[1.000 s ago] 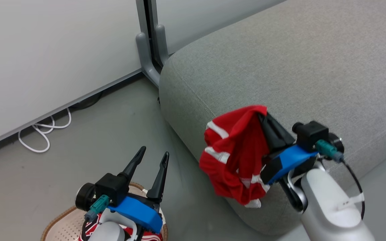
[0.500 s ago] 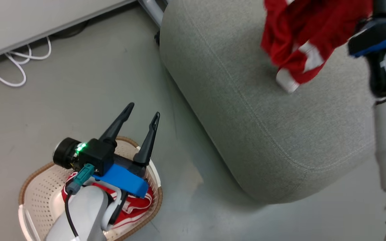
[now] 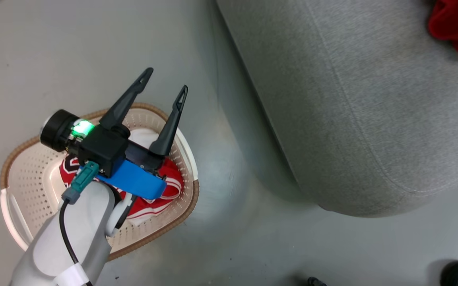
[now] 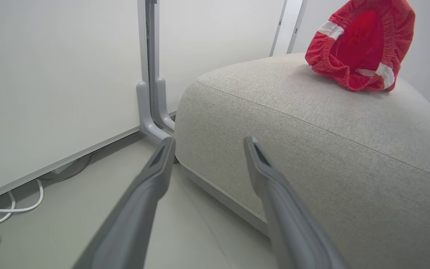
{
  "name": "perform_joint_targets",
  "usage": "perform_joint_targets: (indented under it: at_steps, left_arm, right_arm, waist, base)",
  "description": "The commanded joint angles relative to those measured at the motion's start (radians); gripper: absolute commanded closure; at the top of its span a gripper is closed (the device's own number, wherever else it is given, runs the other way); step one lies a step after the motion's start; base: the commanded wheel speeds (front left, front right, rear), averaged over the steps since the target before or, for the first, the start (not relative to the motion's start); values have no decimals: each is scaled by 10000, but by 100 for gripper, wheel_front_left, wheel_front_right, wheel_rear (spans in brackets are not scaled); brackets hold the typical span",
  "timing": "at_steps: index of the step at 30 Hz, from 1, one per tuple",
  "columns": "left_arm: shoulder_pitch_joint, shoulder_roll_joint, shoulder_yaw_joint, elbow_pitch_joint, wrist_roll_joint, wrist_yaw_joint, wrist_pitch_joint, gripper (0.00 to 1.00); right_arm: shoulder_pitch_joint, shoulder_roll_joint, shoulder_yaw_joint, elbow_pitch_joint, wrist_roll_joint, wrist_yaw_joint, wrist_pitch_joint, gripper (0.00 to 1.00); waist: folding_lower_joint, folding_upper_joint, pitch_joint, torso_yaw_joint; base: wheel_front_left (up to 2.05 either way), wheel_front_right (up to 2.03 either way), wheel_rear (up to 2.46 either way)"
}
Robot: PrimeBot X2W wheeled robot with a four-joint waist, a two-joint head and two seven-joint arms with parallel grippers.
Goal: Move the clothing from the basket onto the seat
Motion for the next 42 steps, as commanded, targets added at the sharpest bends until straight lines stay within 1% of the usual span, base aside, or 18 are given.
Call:
perform_joint_targets:
  at_steps: [1,8,12,17,24,25,26,27,28,42]
  left_arm:
    - [-297,114,-28,-65,80,-17,-26,0]
    - [-488,239,-195,-20,52,-17,-26,0]
    - [-461,265,-227,-21,16,-17,-26,0]
    - [-420,296,-206,6,-30,-17,-26,0]
    - [-520,194,-267,51,-60,-17,-26,0]
    - [-537,188,-286,58,-64,-17,-26,0]
    - [-541,188,-296,61,-73,-17,-26,0]
    - [-543,192,-309,64,-81,-17,-26,0]
    - [-538,197,-322,67,-80,-17,-26,0]
    - [-341,122,-231,149,-84,-18,-26,0]
  right_arm:
    - [116,67,-183,327,-137,1,-152,100]
    - [23,233,-666,1635,-348,1,-502,100]
    - [-104,167,-925,2246,-486,1,-683,100]
    - [-257,70,-1011,2701,-639,1,-879,100]
    - [-394,-9,-1058,3040,-770,1,-1034,100]
    - [-422,-28,-1058,3060,-789,1,-1043,89]
    - [-439,-48,-1042,3078,-826,1,-1055,67]
    - [-444,-71,-1023,3083,-860,1,-1070,24]
    - [-444,-78,-1022,3097,-881,1,-1084,0]
    - [-302,-81,-1108,3026,-1238,1,-1129,0]
  waist:
    - [-3,0,455,157]
    - [-3,0,746,148]
    - [-3,0,775,169]
    - [-3,0,765,173]
    - [-3,0,689,259]
    - [-3,0,684,279]
    - [-3,0,677,297]
    - [-3,0,670,312]
    - [-3,0,659,327]
    - [-3,0,426,463]
  base:
    - [0,0,0]
    - [0,0,0]
    - [0,0,0]
    - [0,0,0]
    - [0,0,0]
    - [0,0,0]
    - [0,0,0]
    - [0,0,0]
    - [0,0,0]
    - [0,0,0]
